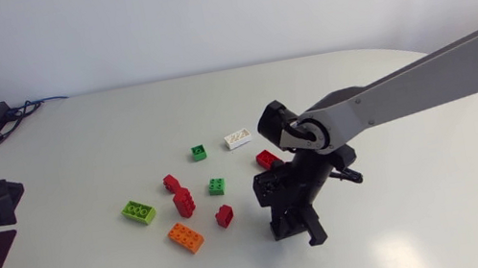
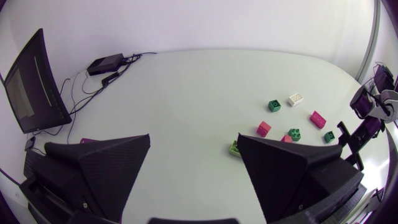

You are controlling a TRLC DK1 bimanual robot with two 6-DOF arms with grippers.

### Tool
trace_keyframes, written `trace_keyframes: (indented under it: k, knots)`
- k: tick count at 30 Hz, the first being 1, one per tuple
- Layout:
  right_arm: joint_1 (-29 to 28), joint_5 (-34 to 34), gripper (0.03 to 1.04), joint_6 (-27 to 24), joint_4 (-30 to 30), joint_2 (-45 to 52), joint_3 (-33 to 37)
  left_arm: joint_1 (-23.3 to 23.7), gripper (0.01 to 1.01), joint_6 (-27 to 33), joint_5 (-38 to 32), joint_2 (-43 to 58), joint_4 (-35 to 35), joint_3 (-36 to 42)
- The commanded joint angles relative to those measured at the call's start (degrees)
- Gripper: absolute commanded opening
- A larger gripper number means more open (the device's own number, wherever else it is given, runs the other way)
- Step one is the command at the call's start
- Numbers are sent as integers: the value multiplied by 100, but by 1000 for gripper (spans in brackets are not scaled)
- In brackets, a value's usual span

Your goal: Sort duplo bricks by size, large to the right and small to the left

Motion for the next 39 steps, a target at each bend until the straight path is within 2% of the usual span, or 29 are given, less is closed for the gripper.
trace_keyframes:
  k: [1, 5, 8, 12, 14, 17, 28, 32, 39]
  knots:
    - [-25, -84, 56, -173, -6, 95, -220, -23, 974, -142, -24, -60, 17, -191]
    - [-60, -22, 49, 55, 20, 77, -220, -32, 974, -142, -15, -104, 17, -208]
    - [-95, 294, 49, 662, -252, 218, 201, -32, 974, -142, -15, -113, 17, -208]
    - [-315, 329, 49, 1057, -718, 174, 597, -93, 974, -160, -15, -113, 34, -182]
    - [-456, 567, 49, 1444, -736, 148, 755, -111, 974, -186, -15, -113, 52, -182]
    - [-825, 611, 49, 1725, -718, 77, 852, -199, 974, -230, -15, -113, 61, -191]
    - [-2961, 523, 49, 1330, -709, -600, 325, -419, 974, -300, -6, -104, 184, -235]
    - [-3207, 435, 49, 1303, -604, -960, -62, -550, 974, -388, 3, -95, 210, -226]
    - [-3233, 444, 49, 1558, 301, -1285, -1082, -559, 974, -379, 3, -165, 193, -270]
